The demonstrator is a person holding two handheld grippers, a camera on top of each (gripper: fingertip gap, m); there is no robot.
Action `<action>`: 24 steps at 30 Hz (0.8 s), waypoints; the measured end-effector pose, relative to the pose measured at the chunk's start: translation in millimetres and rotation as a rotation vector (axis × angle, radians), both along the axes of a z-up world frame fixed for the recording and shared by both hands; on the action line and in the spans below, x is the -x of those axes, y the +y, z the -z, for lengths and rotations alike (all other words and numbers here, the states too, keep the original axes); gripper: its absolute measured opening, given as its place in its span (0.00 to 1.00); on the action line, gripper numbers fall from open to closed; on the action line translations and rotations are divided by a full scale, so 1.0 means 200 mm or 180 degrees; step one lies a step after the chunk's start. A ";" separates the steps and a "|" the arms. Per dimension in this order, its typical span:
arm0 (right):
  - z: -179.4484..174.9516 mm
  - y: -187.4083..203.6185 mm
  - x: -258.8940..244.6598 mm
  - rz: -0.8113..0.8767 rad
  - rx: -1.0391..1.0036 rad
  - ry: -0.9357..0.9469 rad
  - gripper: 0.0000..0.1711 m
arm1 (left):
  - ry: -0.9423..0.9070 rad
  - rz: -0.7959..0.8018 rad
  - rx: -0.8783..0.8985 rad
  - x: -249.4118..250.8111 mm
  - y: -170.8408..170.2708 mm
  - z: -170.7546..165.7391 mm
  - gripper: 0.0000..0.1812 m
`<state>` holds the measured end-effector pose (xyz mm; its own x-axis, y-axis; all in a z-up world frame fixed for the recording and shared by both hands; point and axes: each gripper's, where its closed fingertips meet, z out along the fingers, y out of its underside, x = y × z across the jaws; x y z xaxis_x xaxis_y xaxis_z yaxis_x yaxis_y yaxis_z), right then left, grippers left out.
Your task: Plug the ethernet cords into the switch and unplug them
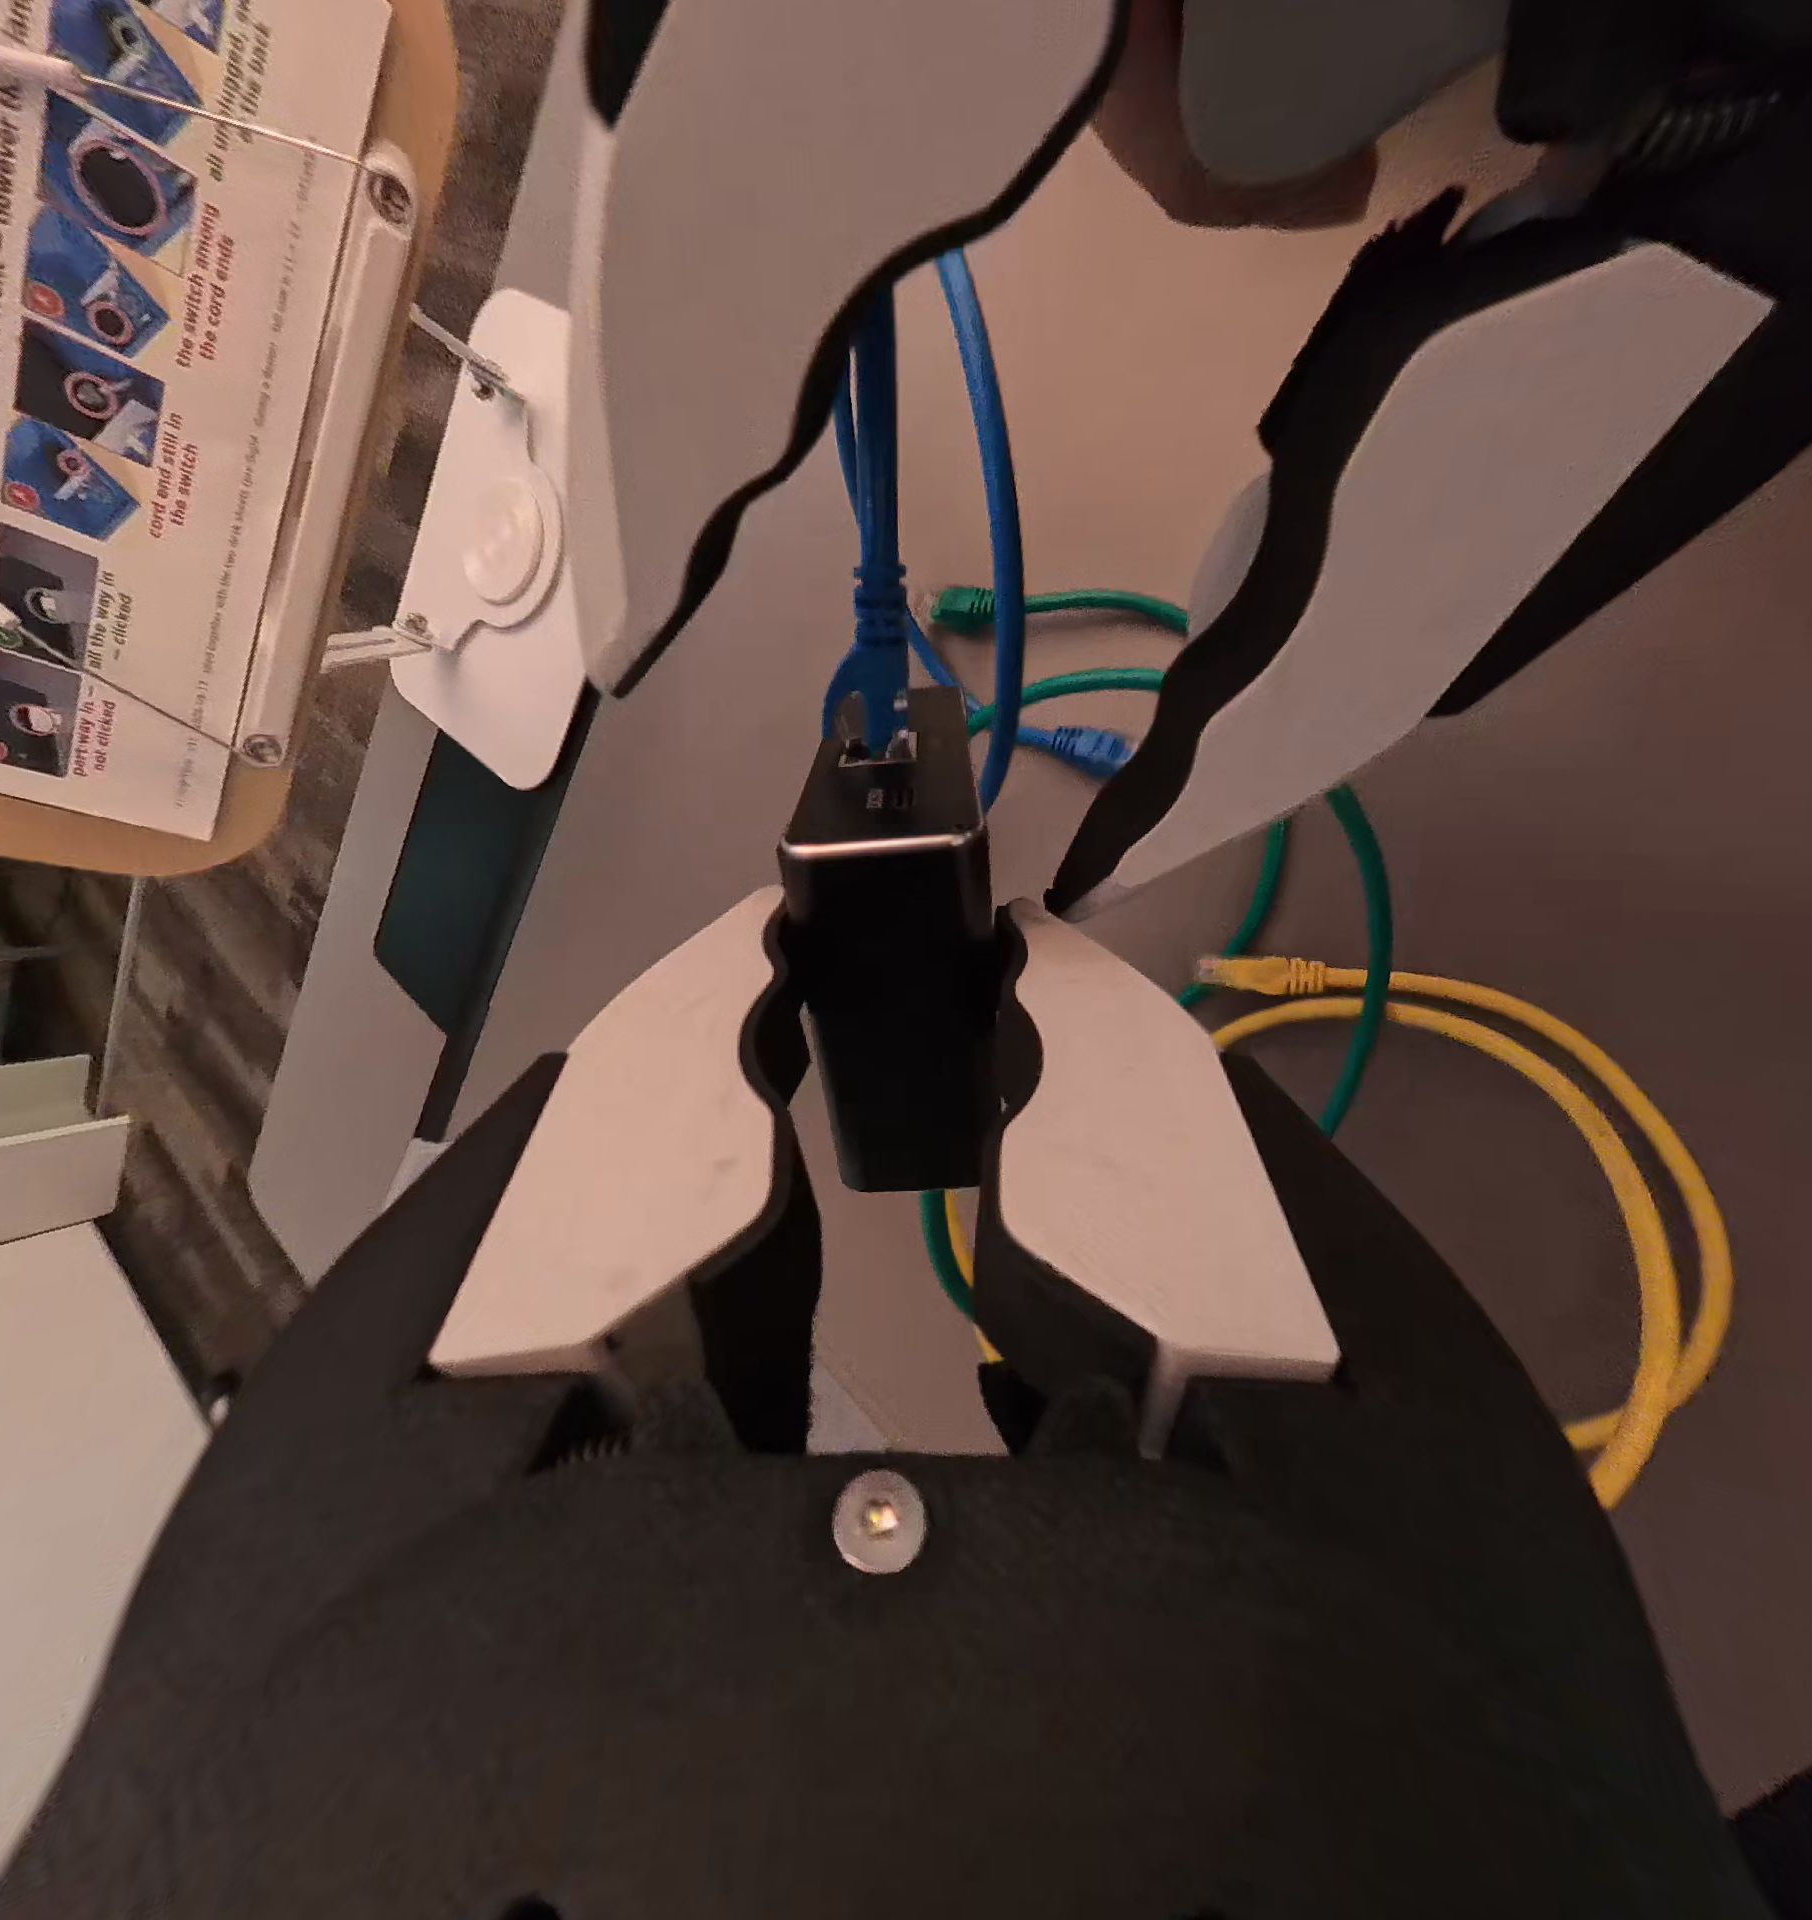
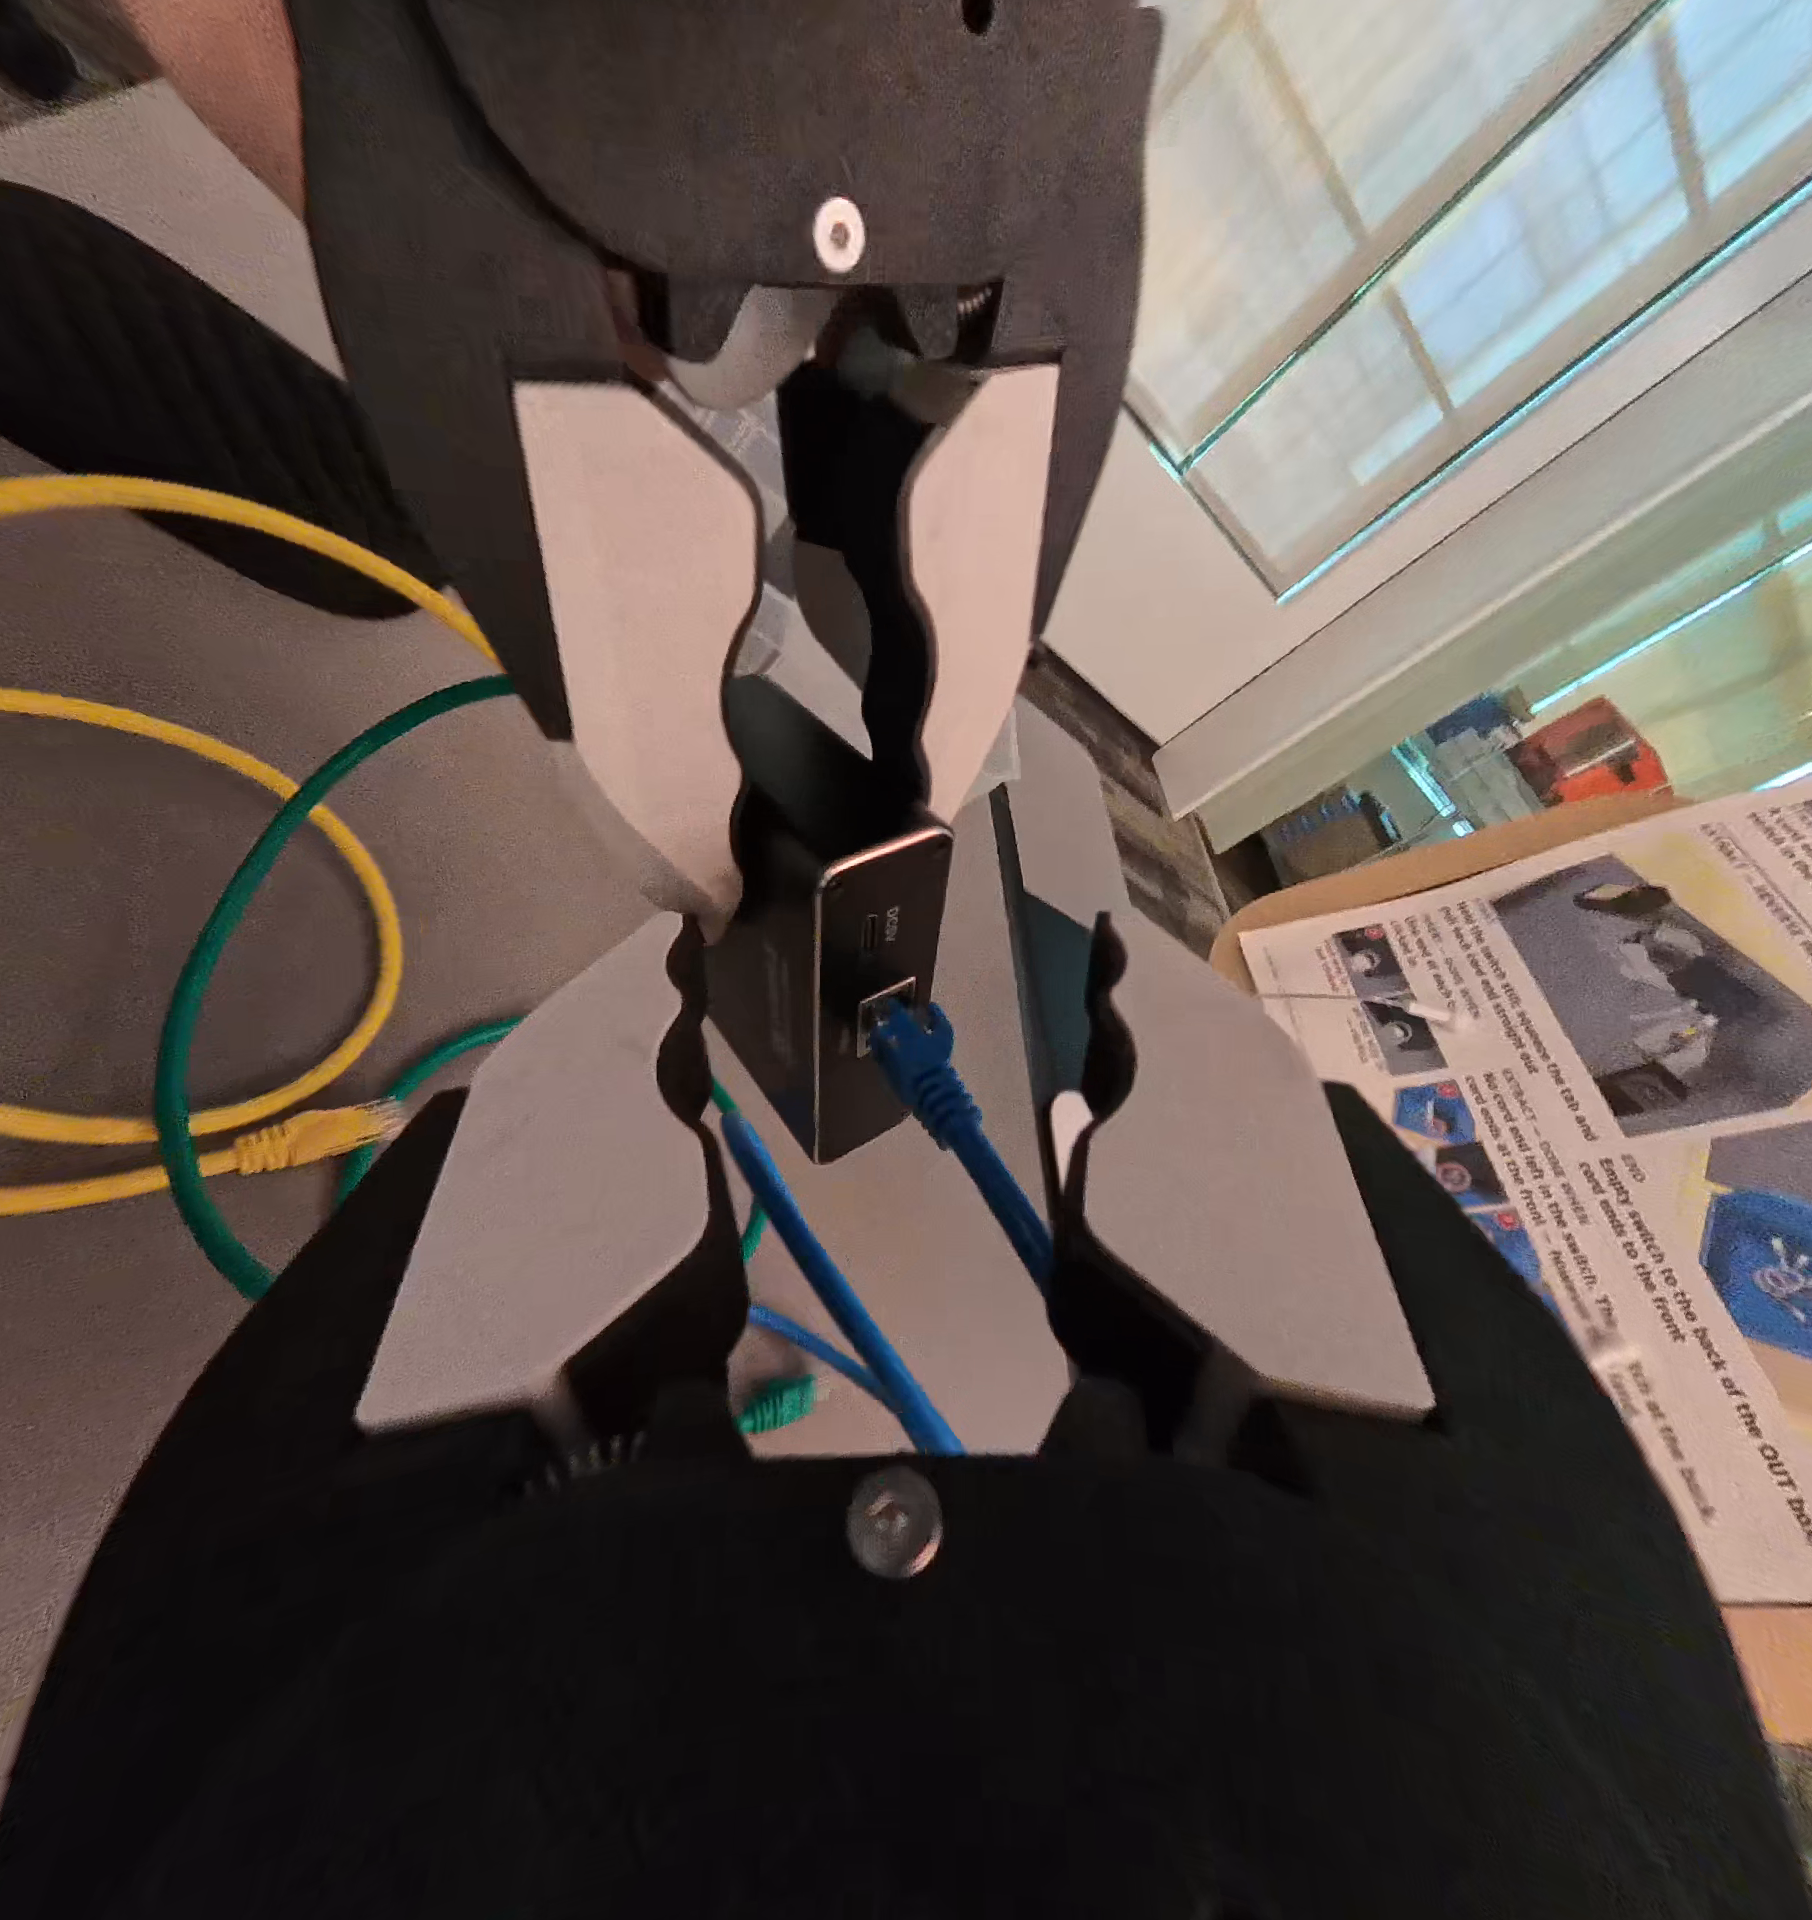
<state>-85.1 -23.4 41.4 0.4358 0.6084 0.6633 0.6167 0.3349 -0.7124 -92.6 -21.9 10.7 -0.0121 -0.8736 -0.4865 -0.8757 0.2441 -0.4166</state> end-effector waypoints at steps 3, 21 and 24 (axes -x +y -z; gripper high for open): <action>-0.05 -0.01 0.00 0.0003 -0.0179 0.0045 0.38 | -0.0272 0.0021 0.0070 0.01 0.00 -0.02 0.18; -0.11 -0.01 -0.05 -0.0325 0.1012 0.1379 0.43 | -0.2068 0.0473 0.0582 -0.03 -0.11 -0.45 0.18; -0.17 -0.07 0.01 -0.0785 0.1120 0.1739 0.43 | -0.2134 0.0711 0.0720 -0.06 -0.19 -0.50 0.18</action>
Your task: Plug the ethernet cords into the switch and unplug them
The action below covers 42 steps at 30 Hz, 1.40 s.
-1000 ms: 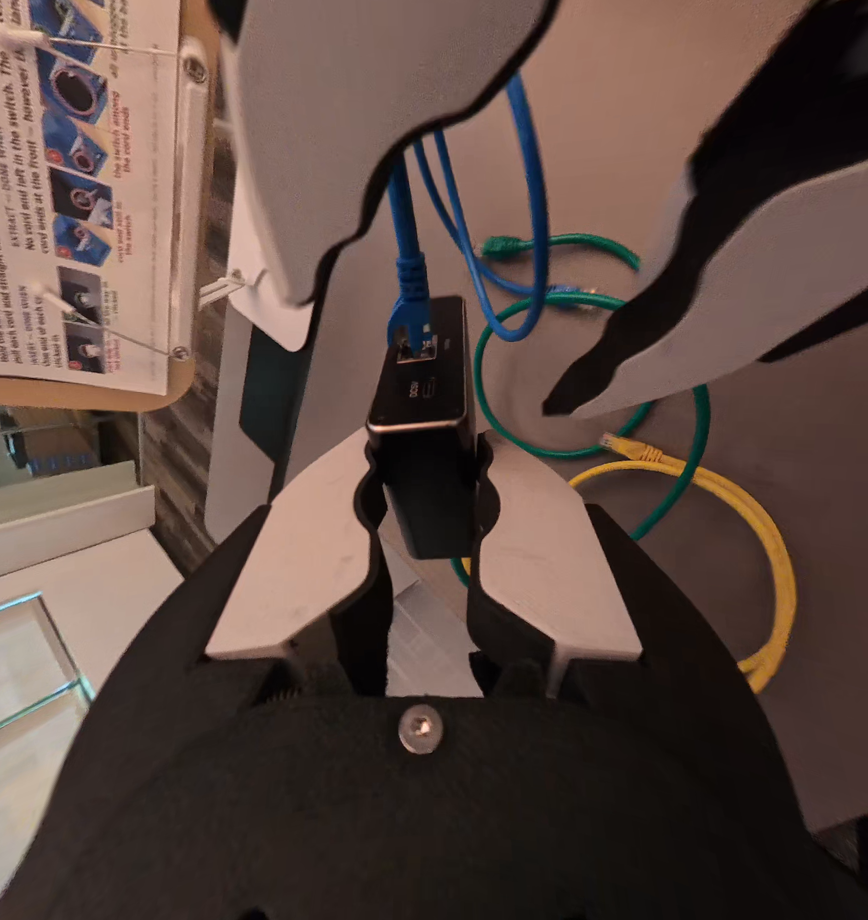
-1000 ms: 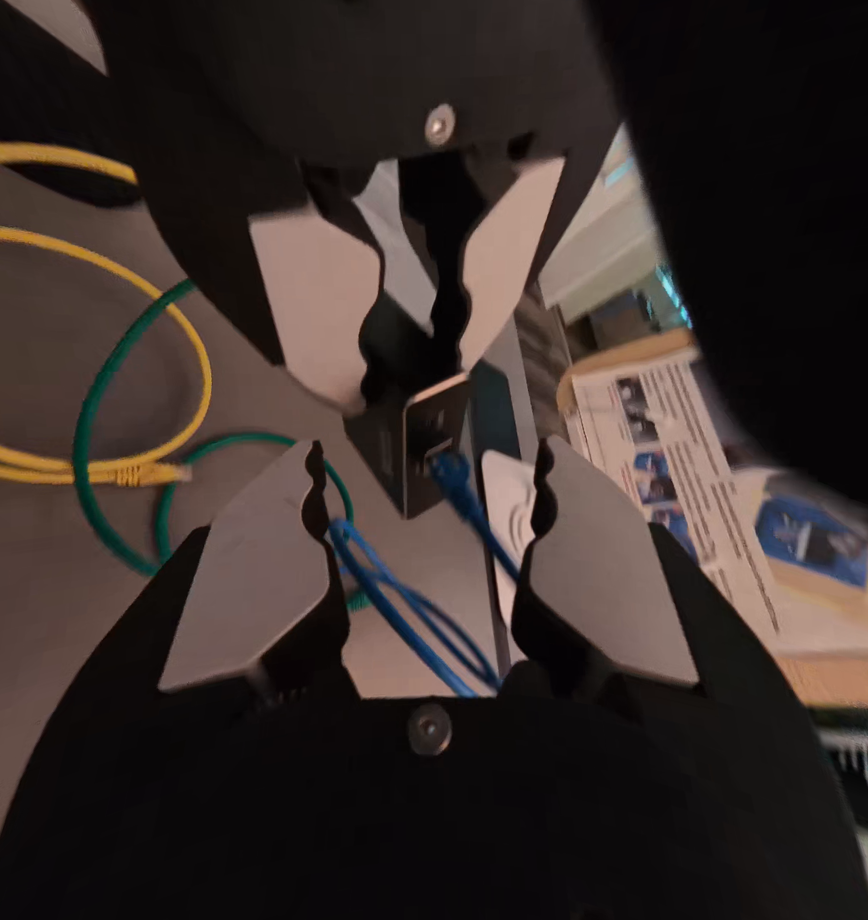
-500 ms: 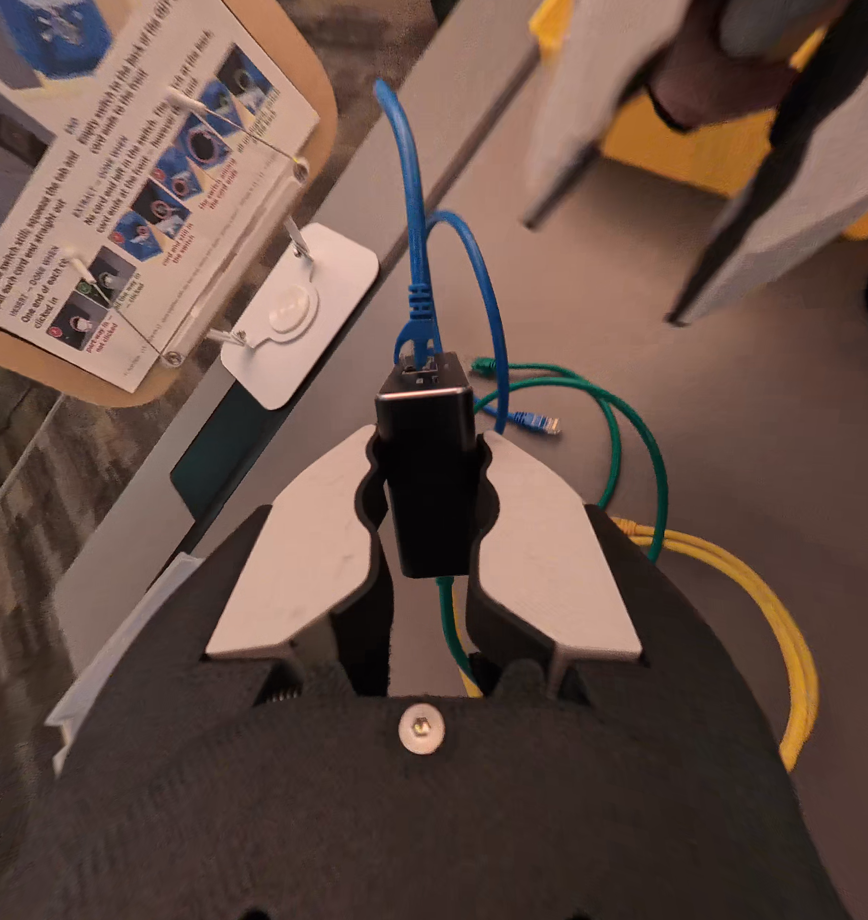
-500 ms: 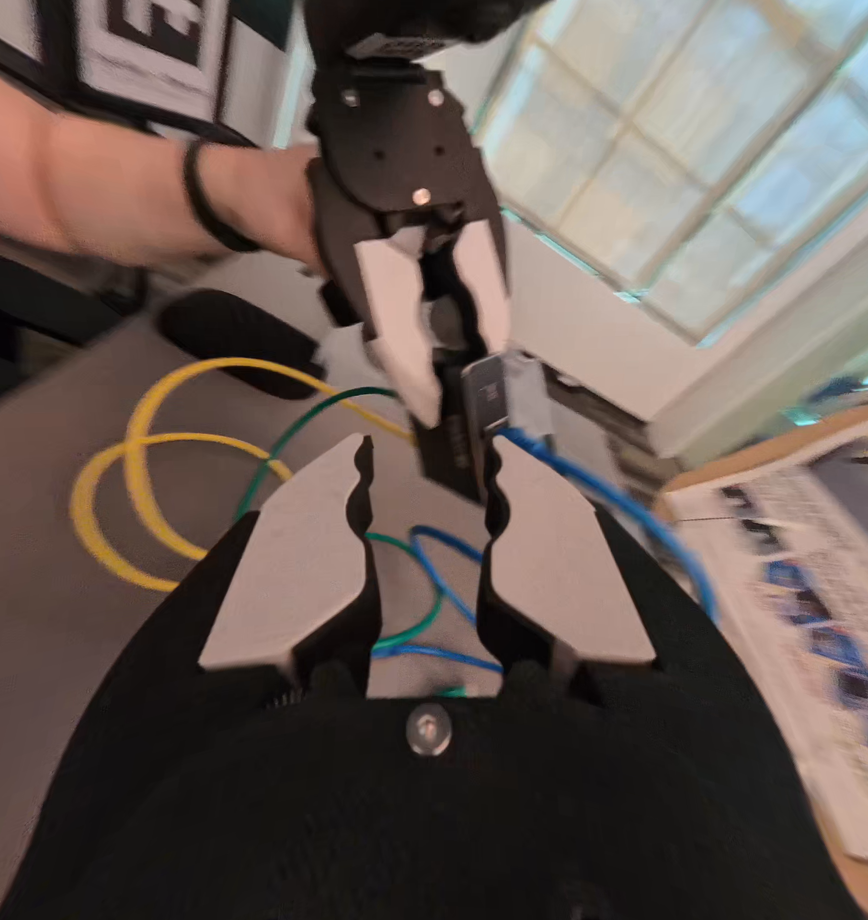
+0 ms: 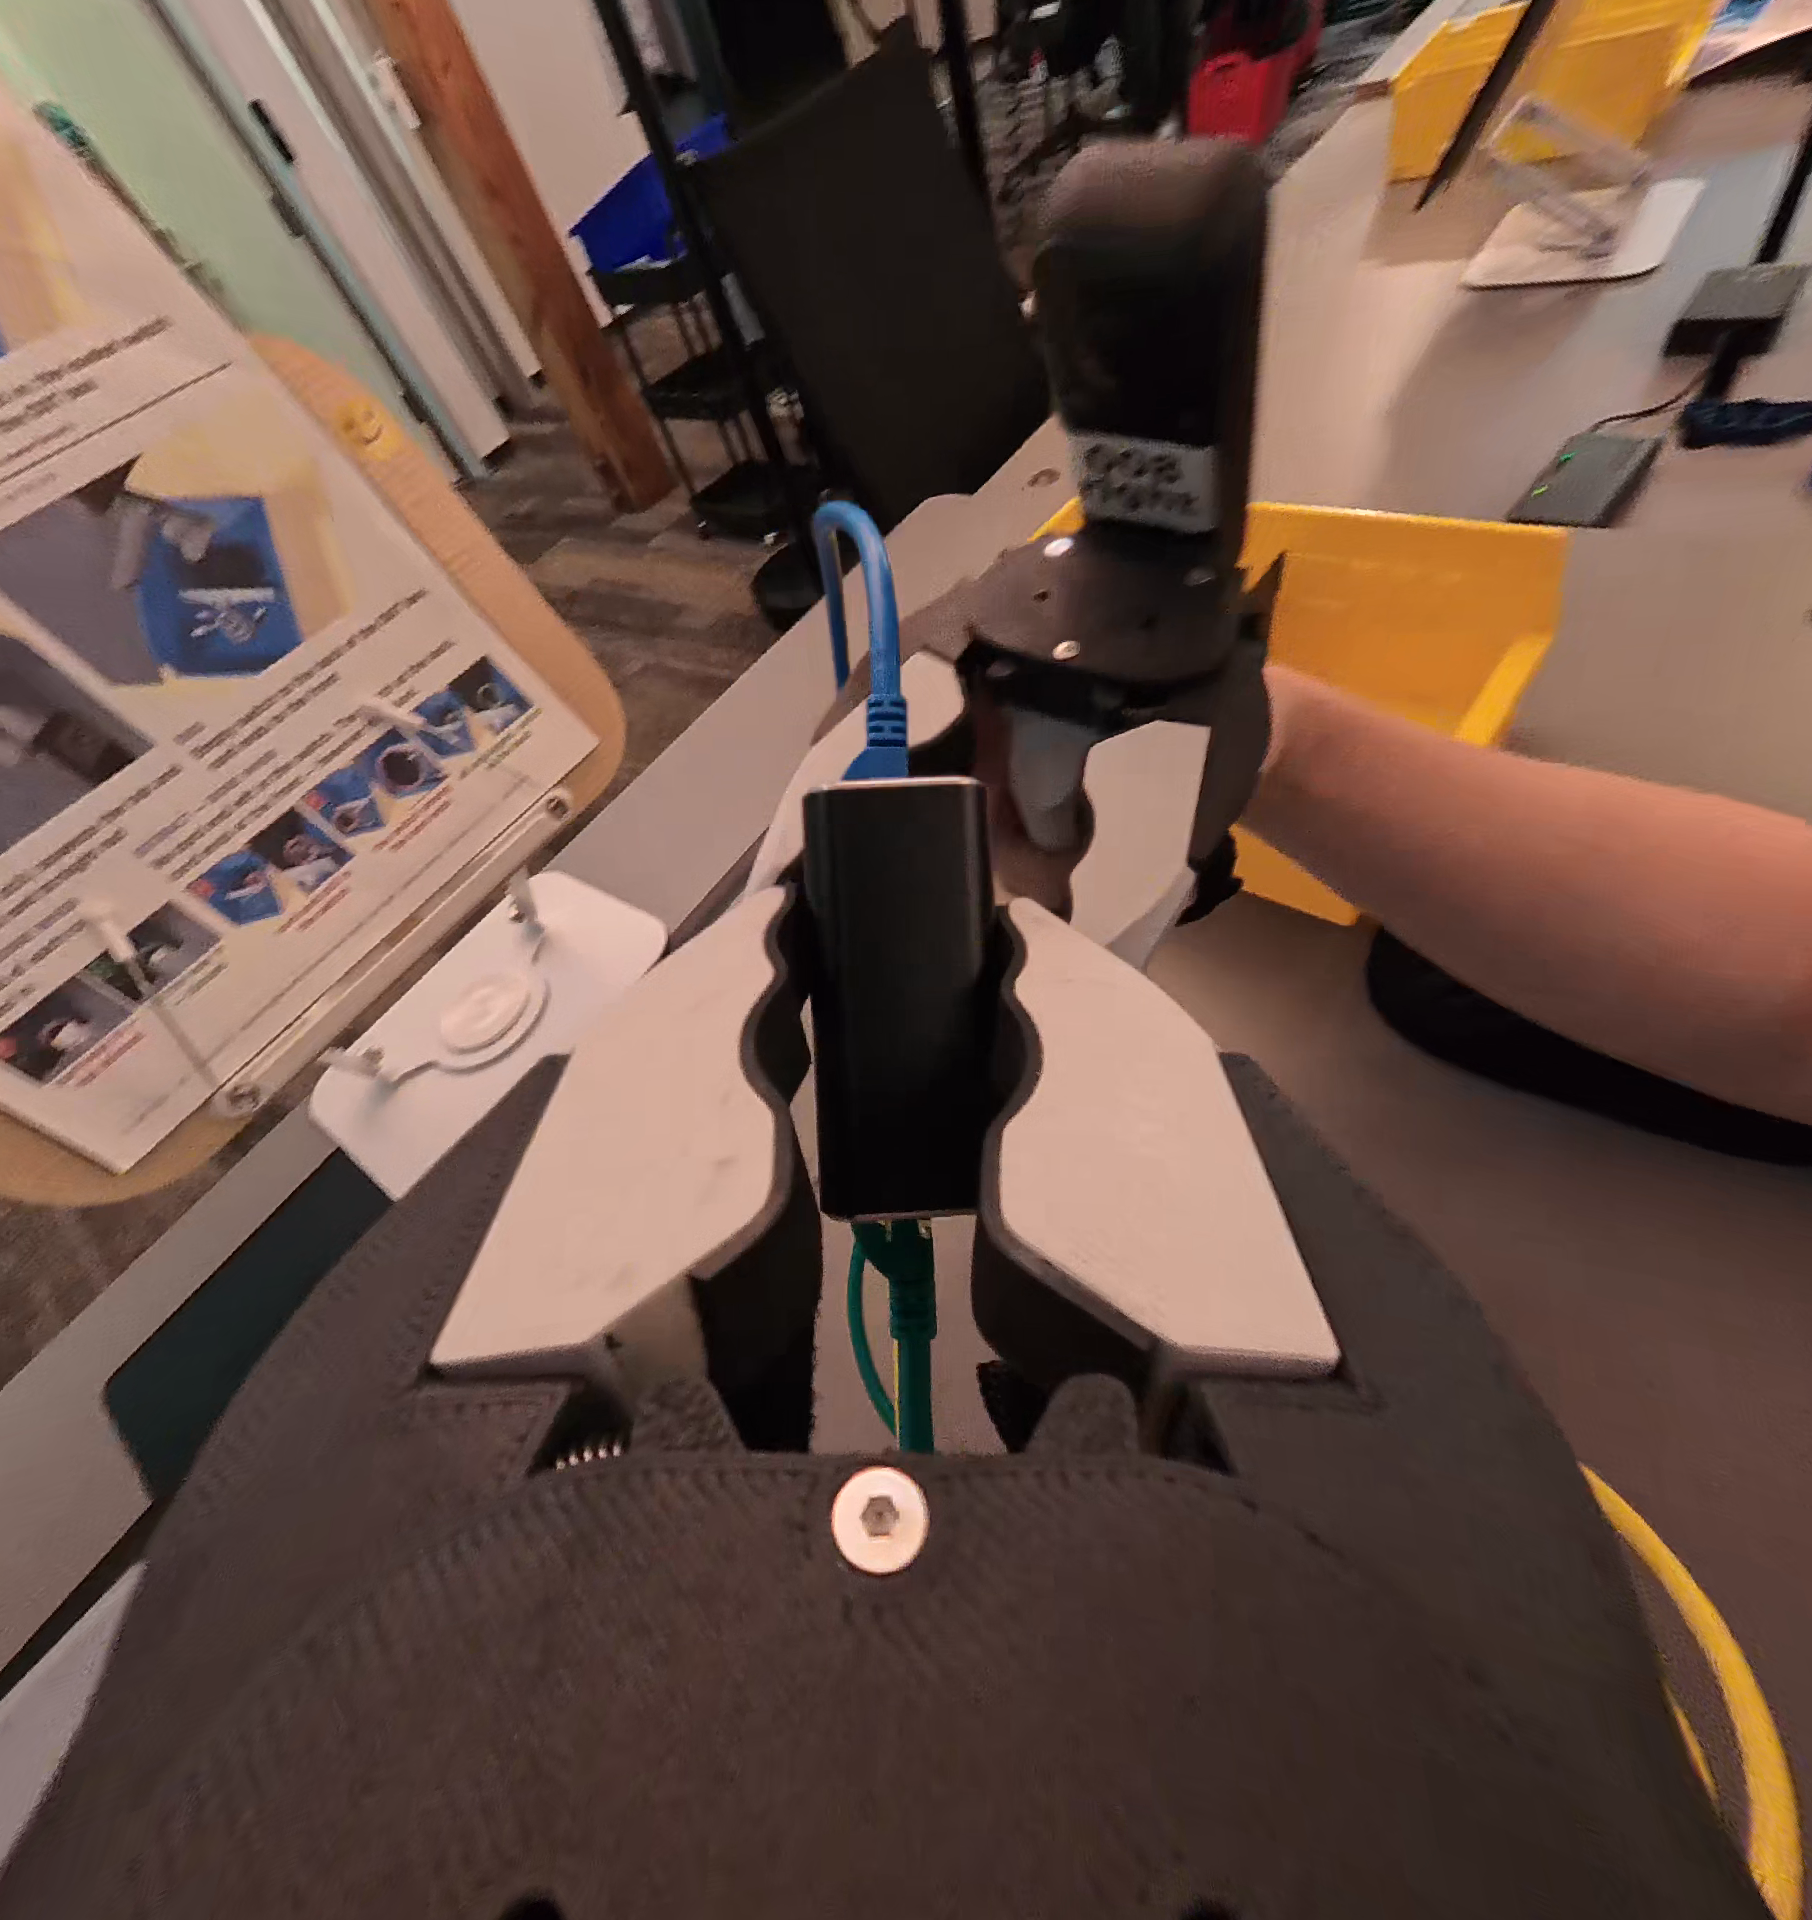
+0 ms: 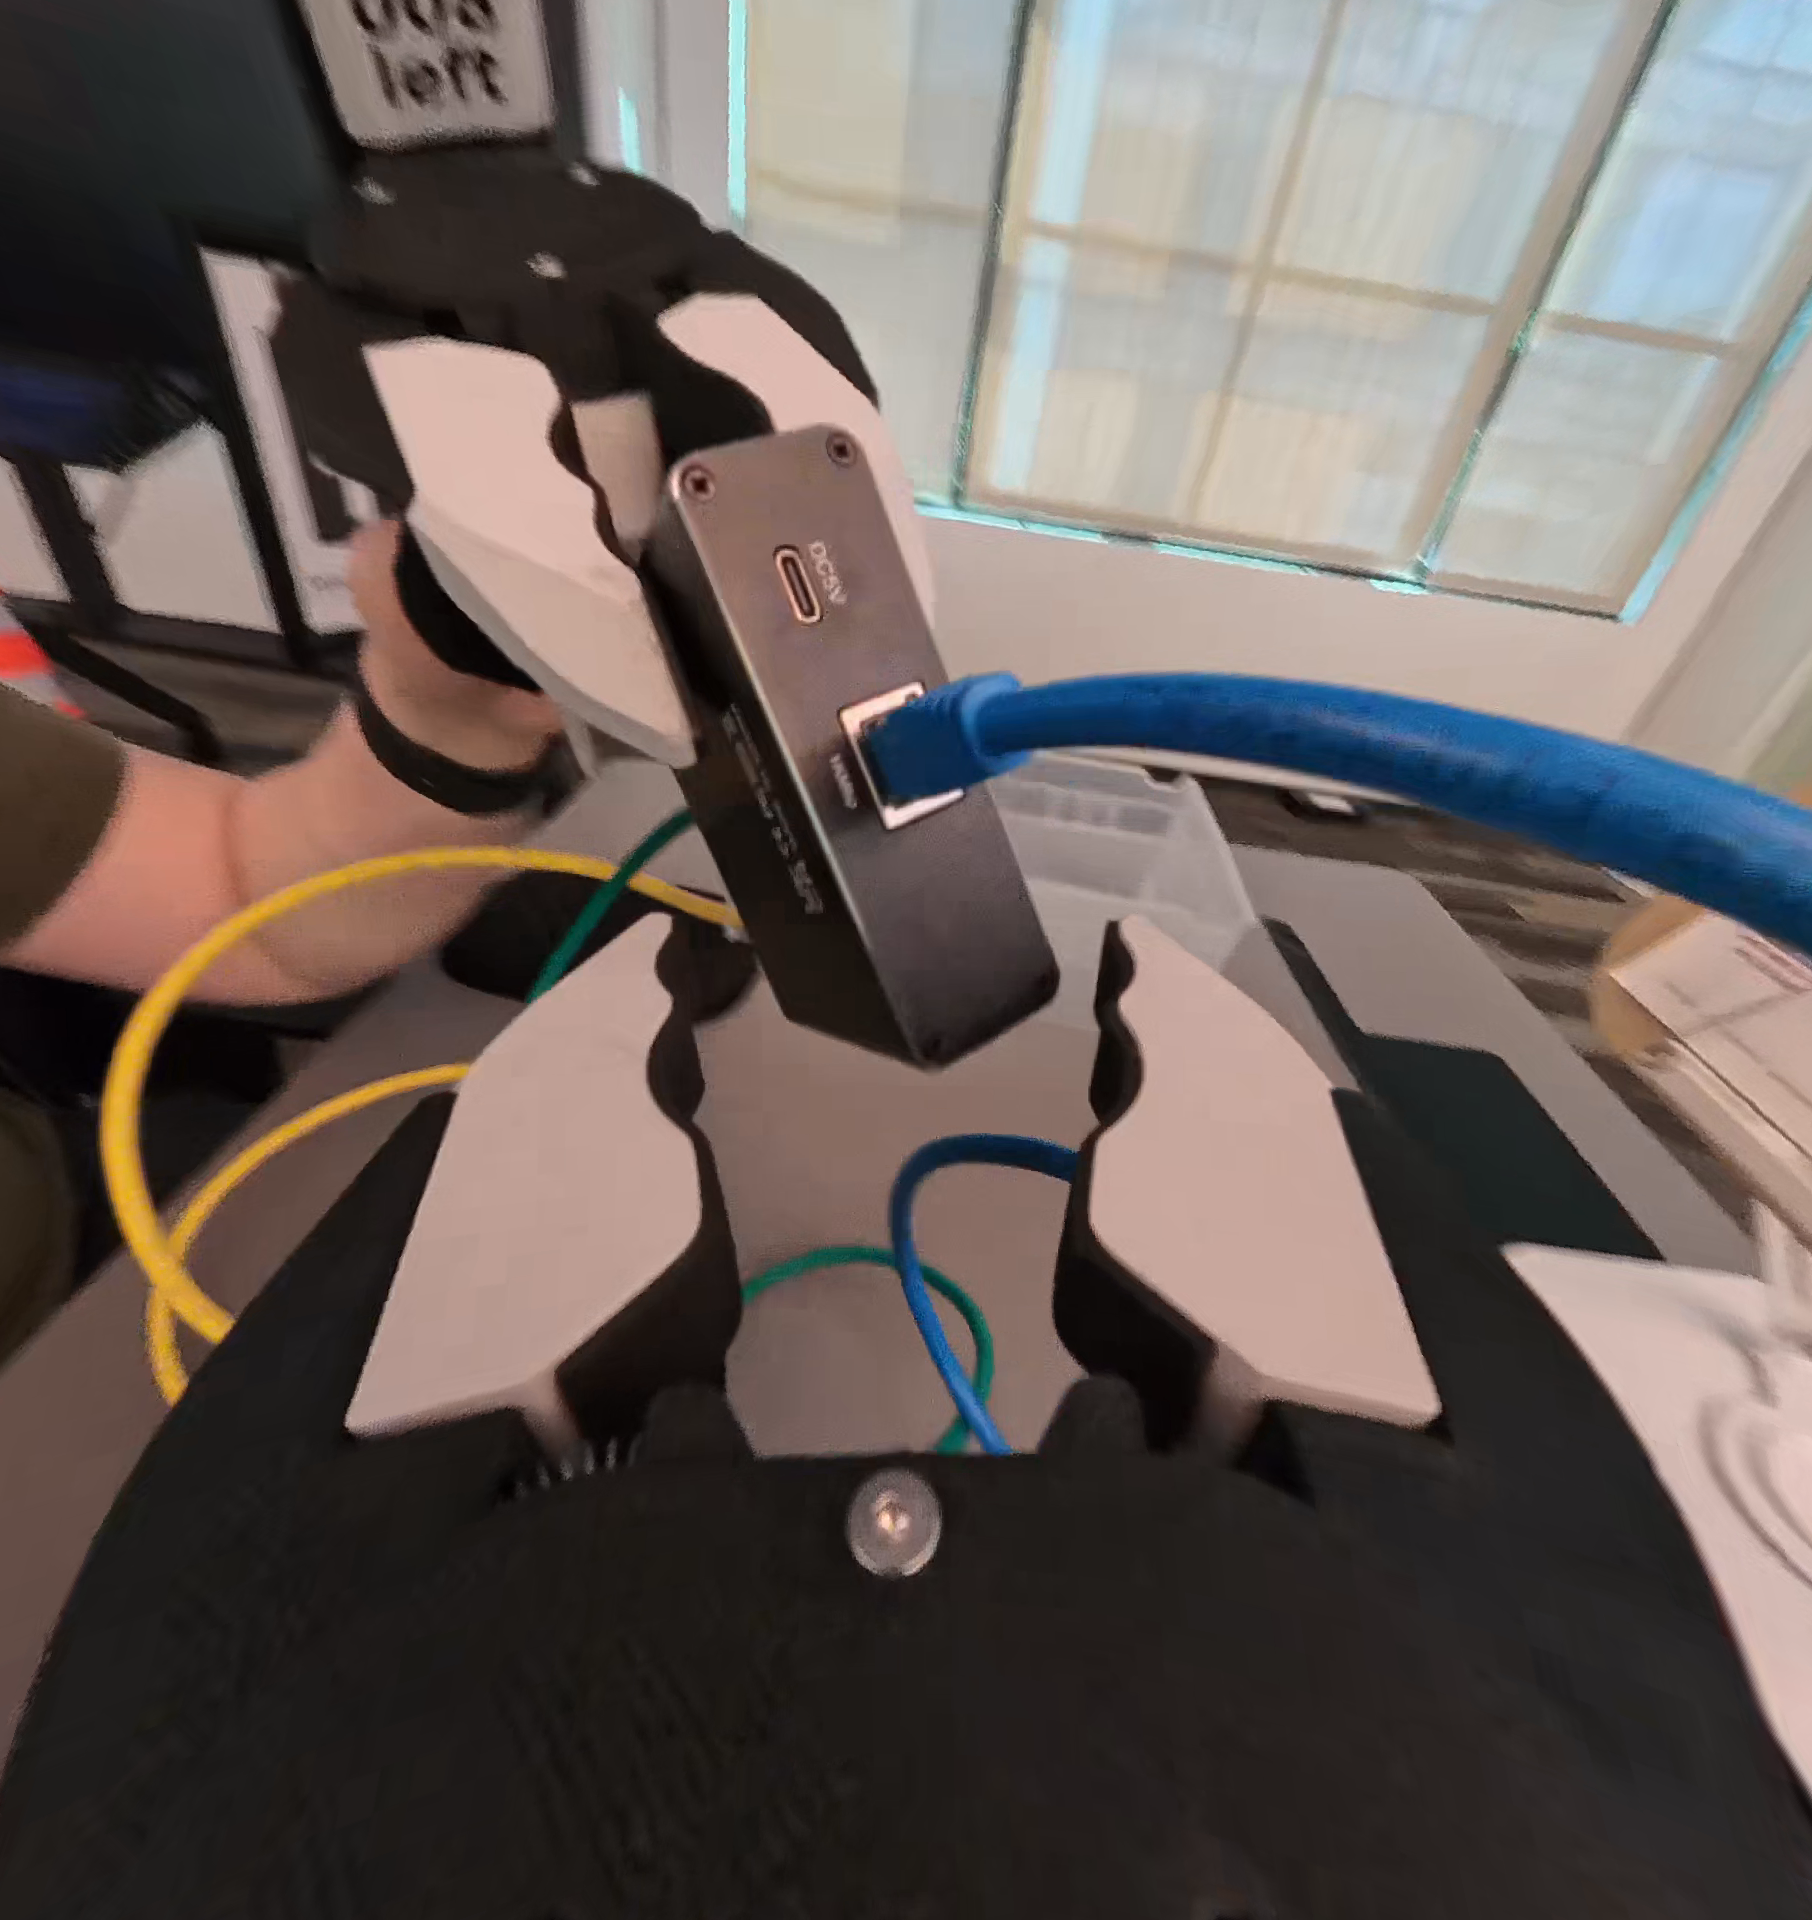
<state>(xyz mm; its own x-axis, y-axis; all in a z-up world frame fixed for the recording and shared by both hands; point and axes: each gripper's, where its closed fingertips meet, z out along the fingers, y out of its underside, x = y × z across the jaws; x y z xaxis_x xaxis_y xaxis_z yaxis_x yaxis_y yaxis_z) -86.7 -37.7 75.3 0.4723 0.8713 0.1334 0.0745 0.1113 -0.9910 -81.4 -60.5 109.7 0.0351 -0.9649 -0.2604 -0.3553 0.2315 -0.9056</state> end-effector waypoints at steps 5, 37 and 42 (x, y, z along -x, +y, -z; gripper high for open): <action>-0.02 -0.11 0.03 -0.0555 -0.0178 0.0078 0.25 | -0.0051 0.0436 0.0063 0.00 -0.12 -0.02 0.18; 0.11 0.07 -0.15 0.0972 -0.1334 -0.1910 0.21 | 0.0356 0.0457 -0.2141 -0.11 0.15 0.27 0.20; 0.07 0.03 -0.09 0.0950 -0.1548 -0.2028 0.20 | 0.0268 0.0565 -0.2056 -0.06 0.11 0.24 0.20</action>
